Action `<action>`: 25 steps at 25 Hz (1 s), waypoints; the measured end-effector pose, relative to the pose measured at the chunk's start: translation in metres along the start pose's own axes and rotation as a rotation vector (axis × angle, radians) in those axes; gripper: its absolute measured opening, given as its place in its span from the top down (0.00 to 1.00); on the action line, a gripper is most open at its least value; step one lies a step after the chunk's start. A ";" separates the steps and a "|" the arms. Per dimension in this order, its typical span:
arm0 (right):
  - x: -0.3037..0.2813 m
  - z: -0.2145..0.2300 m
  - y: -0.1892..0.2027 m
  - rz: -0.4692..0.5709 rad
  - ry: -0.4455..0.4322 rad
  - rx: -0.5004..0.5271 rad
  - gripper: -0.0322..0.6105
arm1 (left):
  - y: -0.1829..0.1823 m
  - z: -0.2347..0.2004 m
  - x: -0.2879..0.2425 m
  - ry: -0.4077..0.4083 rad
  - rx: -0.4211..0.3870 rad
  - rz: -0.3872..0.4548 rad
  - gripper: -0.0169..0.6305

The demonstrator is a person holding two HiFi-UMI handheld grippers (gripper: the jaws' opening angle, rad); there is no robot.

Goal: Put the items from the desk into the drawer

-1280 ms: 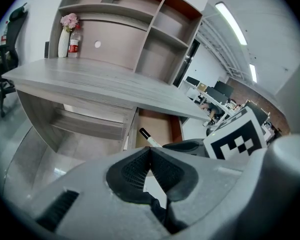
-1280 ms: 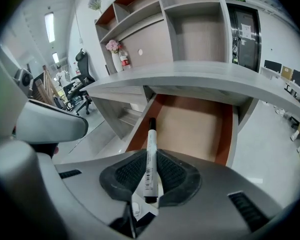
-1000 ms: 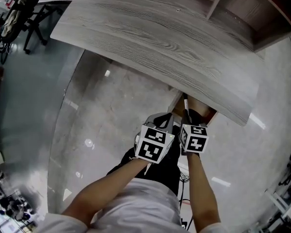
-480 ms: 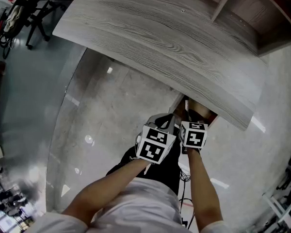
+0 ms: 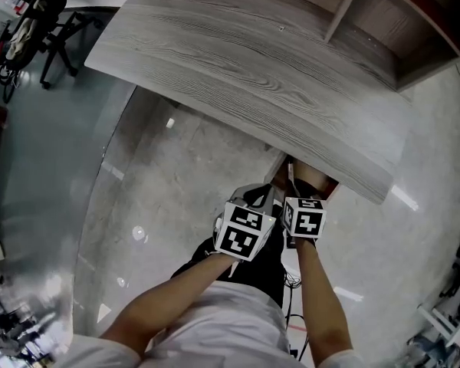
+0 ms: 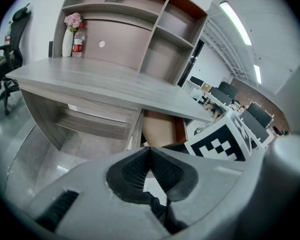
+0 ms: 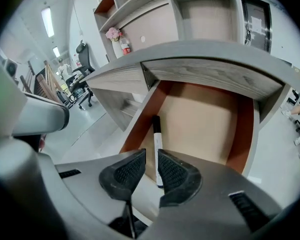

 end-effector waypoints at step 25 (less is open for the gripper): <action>0.167 -0.024 -0.032 0.285 0.073 -0.066 0.92 | -0.027 0.061 0.066 0.160 -0.157 0.090 0.97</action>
Point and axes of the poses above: the fingertips, and each gripper's own axes: x backward along the fingers, z to its right, y out of its underside, the point moved 3 cm from there along x, backward along the fingers, and after that the axes turned 10 degrees about y, right-handed, at the moved point
